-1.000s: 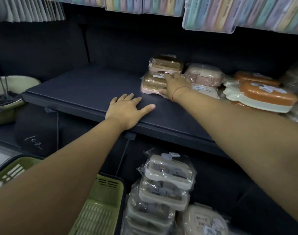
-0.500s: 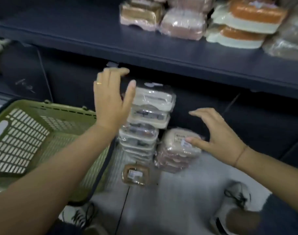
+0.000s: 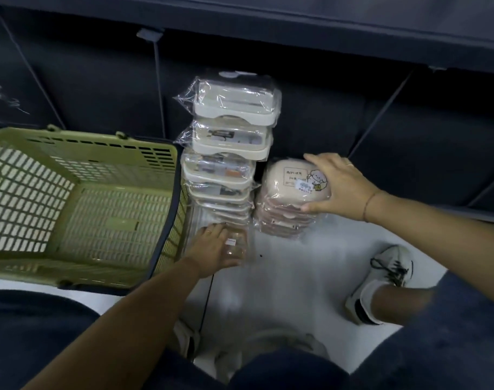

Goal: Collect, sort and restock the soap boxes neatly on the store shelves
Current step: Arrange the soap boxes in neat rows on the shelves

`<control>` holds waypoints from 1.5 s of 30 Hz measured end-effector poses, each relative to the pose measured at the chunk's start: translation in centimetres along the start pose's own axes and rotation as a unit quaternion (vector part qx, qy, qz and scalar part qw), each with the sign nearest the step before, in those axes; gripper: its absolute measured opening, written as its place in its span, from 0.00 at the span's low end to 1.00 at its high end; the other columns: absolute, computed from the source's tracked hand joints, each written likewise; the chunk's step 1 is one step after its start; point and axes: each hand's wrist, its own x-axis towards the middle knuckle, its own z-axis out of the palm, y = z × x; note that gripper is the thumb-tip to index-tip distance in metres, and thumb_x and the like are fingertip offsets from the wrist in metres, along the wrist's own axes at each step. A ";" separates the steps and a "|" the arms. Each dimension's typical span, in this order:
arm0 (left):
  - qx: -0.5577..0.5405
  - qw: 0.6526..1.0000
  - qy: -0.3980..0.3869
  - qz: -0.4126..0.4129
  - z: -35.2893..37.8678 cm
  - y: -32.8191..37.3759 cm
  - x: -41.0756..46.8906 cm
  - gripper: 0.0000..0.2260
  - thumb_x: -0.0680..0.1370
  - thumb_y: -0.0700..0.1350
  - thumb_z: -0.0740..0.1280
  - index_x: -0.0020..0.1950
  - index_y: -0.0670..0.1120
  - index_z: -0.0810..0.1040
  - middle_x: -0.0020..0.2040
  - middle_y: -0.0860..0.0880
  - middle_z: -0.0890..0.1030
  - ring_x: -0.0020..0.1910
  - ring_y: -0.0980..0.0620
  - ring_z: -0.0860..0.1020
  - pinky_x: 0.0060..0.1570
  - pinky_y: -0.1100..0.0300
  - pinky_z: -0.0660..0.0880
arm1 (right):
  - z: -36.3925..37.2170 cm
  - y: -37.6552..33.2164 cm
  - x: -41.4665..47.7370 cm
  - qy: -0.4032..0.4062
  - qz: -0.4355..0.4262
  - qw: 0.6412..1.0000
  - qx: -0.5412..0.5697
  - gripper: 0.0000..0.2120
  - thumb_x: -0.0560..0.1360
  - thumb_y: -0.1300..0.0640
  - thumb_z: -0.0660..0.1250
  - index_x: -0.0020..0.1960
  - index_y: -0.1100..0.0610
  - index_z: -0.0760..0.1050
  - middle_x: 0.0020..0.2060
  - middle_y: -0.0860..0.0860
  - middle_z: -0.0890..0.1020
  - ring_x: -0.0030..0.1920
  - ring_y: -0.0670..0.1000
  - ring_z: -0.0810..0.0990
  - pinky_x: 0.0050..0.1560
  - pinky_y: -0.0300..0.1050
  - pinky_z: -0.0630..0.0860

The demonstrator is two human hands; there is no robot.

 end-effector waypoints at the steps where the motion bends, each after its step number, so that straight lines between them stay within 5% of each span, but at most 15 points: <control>1: -0.014 1.000 -0.002 -0.018 0.3 -0.4 0.3 0.56 0.59 0.81 0.40 0.74 0.46 0.64 0.73 0.47 0.66 0.72 0.46 0.63 0.72 0.52 0.57 | 0.1 0.2 0.1 -0.001 0.003 1.000 0.001 0.51 0.63 0.38 0.76 0.78 0.48 0.53 0.72 0.50 0.61 0.72 0.54 0.59 0.73 0.48 0.56; 9: -0.061 0.996 0.004 -0.069 3.4 -2.0 2.2 0.53 0.59 0.79 0.50 0.75 0.47 0.63 0.72 0.48 0.67 0.72 0.47 0.65 0.72 0.50 0.57 | 0.9 0.9 1.2 -0.001 0.011 1.000 0.025 0.53 0.61 0.40 0.78 0.78 0.49 0.54 0.70 0.50 0.61 0.71 0.52 0.61 0.72 0.43 0.55; 15: -0.078 0.995 -0.009 -0.059 5.0 -2.2 3.2 0.48 0.64 0.72 0.70 0.75 0.47 0.60 0.70 0.49 0.67 0.69 0.48 0.64 0.68 0.51 0.60 | 1.0 0.8 1.9 -0.021 0.024 0.999 0.026 0.56 0.59 0.40 0.79 0.78 0.49 0.53 0.67 0.51 0.63 0.69 0.51 0.61 0.68 0.39 0.55; 30: -0.113 0.987 -0.117 -0.020 -1.6 0.3 0.4 0.48 0.58 0.74 0.71 0.70 0.48 0.67 0.63 0.49 0.71 0.62 0.48 0.70 0.63 0.52 0.70 | -1.2 -1.1 -0.5 -0.024 0.024 0.999 -0.004 0.54 0.58 0.38 0.79 0.77 0.48 0.56 0.65 0.50 0.67 0.67 0.53 0.67 0.68 0.45 0.64; 35: -0.068 0.985 -0.153 0.030 -7.8 3.0 -2.0 0.39 0.63 0.69 0.74 0.66 0.50 0.70 0.58 0.53 0.74 0.58 0.50 0.73 0.58 0.57 0.73 | -3.9 -2.6 -3.3 -0.078 0.010 0.995 -0.055 0.52 0.59 0.35 0.77 0.75 0.45 0.57 0.62 0.47 0.68 0.64 0.51 0.68 0.65 0.46 0.67; 41: -0.025 0.993 -0.041 0.110 -20.1 4.4 -5.4 0.42 0.63 0.69 0.74 0.71 0.53 0.67 0.62 0.57 0.72 0.60 0.54 0.73 0.60 0.59 0.71 | -11.7 -4.8 -6.0 -0.071 -0.013 0.995 -0.075 0.54 0.52 0.28 0.74 0.73 0.42 0.60 0.60 0.44 0.69 0.62 0.46 0.71 0.64 0.41 0.67; 45: -0.032 0.990 0.072 0.117 -28.8 3.8 -6.8 0.44 0.62 0.69 0.74 0.74 0.57 0.63 0.57 0.65 0.66 0.61 0.60 0.69 0.58 0.67 0.65 | -18.7 -6.4 -6.8 0.024 -0.036 0.999 -0.030 0.54 0.51 0.28 0.75 0.72 0.42 0.61 0.61 0.40 0.71 0.59 0.43 0.72 0.58 0.35 0.67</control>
